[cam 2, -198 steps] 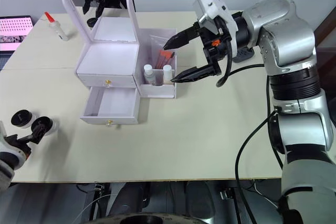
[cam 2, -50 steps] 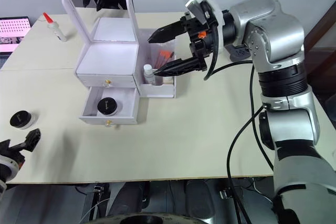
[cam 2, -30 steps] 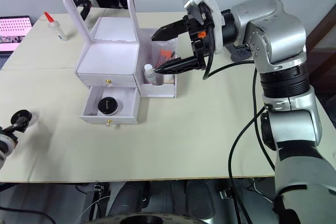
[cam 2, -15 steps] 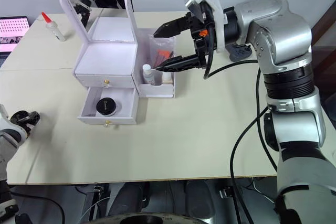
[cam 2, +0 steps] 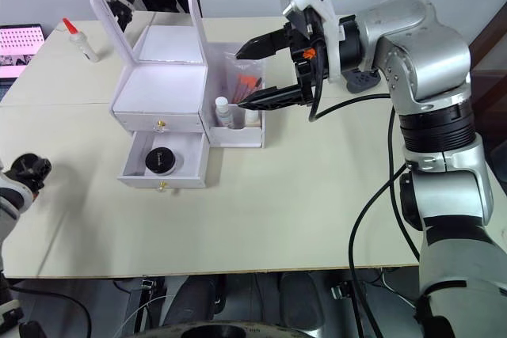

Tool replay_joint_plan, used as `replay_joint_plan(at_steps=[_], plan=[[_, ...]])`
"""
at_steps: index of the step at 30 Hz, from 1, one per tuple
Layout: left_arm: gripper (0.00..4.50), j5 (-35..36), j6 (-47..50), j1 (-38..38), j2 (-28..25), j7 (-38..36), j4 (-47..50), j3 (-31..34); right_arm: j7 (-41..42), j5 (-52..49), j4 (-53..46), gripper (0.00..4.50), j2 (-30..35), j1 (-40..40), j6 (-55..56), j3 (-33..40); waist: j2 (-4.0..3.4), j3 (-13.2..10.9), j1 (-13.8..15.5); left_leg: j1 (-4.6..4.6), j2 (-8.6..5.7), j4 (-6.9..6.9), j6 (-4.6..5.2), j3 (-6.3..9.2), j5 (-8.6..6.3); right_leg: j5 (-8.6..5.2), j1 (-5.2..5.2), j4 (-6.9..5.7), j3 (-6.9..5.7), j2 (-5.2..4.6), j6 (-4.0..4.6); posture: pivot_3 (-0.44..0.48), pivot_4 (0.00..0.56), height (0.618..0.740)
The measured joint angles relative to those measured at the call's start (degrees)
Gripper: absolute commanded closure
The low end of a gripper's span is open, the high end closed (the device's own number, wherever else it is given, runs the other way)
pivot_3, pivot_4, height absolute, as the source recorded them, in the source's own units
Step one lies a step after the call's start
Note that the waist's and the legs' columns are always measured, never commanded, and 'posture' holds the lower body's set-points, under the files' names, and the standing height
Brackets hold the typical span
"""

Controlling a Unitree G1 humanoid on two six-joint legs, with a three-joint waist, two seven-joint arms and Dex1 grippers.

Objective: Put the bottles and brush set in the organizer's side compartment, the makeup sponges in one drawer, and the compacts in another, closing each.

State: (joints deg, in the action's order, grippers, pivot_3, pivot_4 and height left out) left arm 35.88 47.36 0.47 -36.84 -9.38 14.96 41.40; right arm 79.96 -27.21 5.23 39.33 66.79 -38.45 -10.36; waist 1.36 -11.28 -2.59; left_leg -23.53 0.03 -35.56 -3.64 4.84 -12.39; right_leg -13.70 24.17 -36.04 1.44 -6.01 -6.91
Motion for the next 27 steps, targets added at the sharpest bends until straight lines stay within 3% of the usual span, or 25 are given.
replay_joint_plan(at_steps=[5, 10, 15, 27], plan=[[1.85, 7.0, -0.6, 7.4, -4.8, -14.2, 17.6, -1.4, 0.1, 0.0, -0.1, 0.0, 0.0, -0.6, 0.0, 0.0, -0.06, 0.0, 0.4, 0.0, 0.01, 0.06, -0.01, -0.03, 0.01, -0.04, 0.08, -0.03, 0.02, 0.01, 0.08, 0.0, 0.15, 0.74], [1.85, 10.8, 0.3, 5.8, -9.5, -20.4, 24.2, -10.8, -0.7, -0.1, -0.9, 0.0, -0.5, -0.8, -0.1, 0.0, -0.07, 0.0, 0.1, 0.0, 0.01, 0.03, -0.01, -0.03, 0.03, -0.01, 0.07, -0.04, 0.03, 0.02, 0.12, 0.0, 0.15, 0.74], [1.85, 8.1, 0.8, -1.3, -9.8, -20.3, 21.7, -22.0, -2.5, -1.3, -3.6, 0.0, -0.6, -2.5, -2.0, 0.7, -0.08, 0.0, 0.1, 0.0, 0.03, 0.04, 0.0, -0.02, 0.03, -0.01, 0.08, -0.05, 0.04, 0.09, 0.09, 0.0, 0.15, 0.74], [1.85, -0.4, -1.9, -10.8, -9.7, -24.5, 10.8, -34.3, -10.5, -5.8, -14.4, 0.0, 1.4, -8.1, -9.7, 5.6, -0.08, 0.0, 0.2, 0.0, 0.04, 0.05, 0.02, -0.02, 0.04, 0.0, 0.07, -0.06, 0.04, 0.1, 0.07, 0.0, 0.15, 0.74]])
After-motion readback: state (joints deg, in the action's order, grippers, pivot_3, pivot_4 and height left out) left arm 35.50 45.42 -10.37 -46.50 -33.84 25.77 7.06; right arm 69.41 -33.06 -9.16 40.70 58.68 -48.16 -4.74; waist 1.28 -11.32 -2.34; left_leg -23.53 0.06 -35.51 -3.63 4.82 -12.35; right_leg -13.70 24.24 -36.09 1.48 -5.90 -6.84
